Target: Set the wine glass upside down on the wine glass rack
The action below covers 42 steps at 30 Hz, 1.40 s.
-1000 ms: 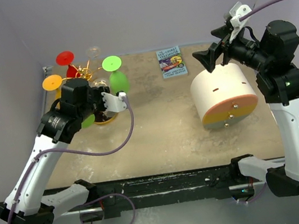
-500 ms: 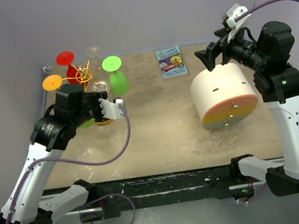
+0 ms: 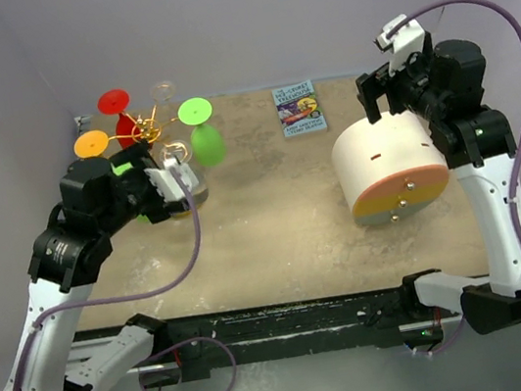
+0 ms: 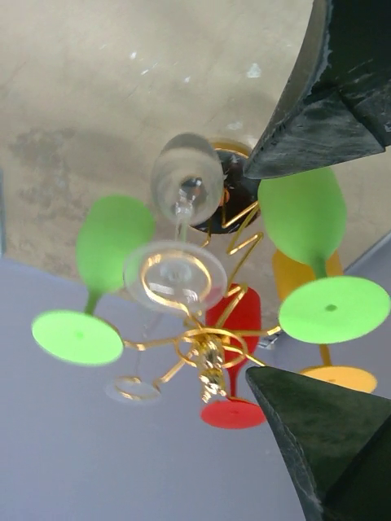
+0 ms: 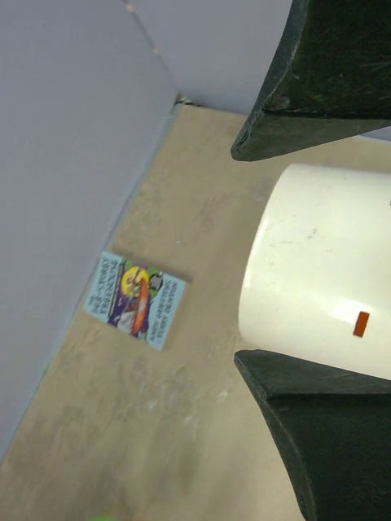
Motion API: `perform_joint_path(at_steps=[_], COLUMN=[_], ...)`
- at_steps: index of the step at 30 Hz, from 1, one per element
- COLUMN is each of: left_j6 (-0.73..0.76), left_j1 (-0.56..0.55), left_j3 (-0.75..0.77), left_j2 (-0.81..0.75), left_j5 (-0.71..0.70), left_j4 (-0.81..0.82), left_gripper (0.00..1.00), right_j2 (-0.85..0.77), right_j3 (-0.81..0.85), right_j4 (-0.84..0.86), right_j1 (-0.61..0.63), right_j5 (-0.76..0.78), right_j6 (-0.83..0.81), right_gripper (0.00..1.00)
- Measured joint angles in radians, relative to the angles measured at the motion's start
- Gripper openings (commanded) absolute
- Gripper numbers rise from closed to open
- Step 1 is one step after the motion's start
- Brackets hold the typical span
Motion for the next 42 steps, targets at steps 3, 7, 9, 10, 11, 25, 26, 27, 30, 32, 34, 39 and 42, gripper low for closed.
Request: perform_joint_path(at_steps=[3,7,9,10,11,25,26,27,30,32,34,39,42], left_j6=[-0.171,-0.414,-0.512,-0.546,-0.594,-0.855,-0.859,-0.860,-0.857,-0.853,-0.848,-0.845,-0.845], left_j1=[0.075,0.179,0.221,0.236,0.261,0.407,0.407,0.407,0.412,0.420,0.429,0.467,0.503], left_j3=[0.001,0.024,0.034,0.034,0.034,-0.042,-0.044,-0.049,-0.092,-0.129,-0.160,-0.172,-0.172], left_j2=[-0.013,-0.009,-0.004,-0.004,-0.004,-0.110,-0.113,-0.113,-0.123,-0.137,-0.146,-0.146,-0.154], left_j5=[-0.025,-0.124,-0.157,-0.163,-0.162,-0.189,-0.183,-0.176,-0.145,-0.127,-0.107,-0.042,-0.021], left_j4=[0.095,0.179,0.202,0.208,0.214,0.300,0.309,0.320,0.357,0.369,0.374,0.386,0.395], left_gripper=[0.99,0.99,0.99,0.99,0.99,0.99,0.99,0.99,0.99,0.99,0.99,0.99,0.99], right_j2=[0.002,-0.056,-0.098,-0.121,-0.139,-0.245,-0.257,-0.265,-0.284,-0.285,-0.282,-0.269,-0.270], right_j3=[-0.040,-0.176,-0.232,-0.249,-0.254,-0.255,-0.259,-0.259,-0.259,-0.259,-0.257,-0.256,-0.258], right_j4=[-0.010,0.011,0.017,0.017,0.016,0.108,0.112,0.116,0.129,0.128,0.127,0.117,0.113], right_j1=[0.000,0.000,0.000,0.000,0.000,0.000,0.000,0.000,0.000,0.000,0.000,-0.002,-0.007], right_j5=[0.105,0.238,0.282,0.297,0.310,0.331,0.331,0.331,0.328,0.327,0.325,0.307,0.298], right_j6=[0.008,0.044,0.062,0.072,0.081,0.125,0.127,0.129,0.130,0.128,0.120,0.110,0.109], right_gripper=[1.00,1.00,1.00,1.00,1.00,1.00,1.00,1.00,1.00,1.00,1.00,1.00,1.00])
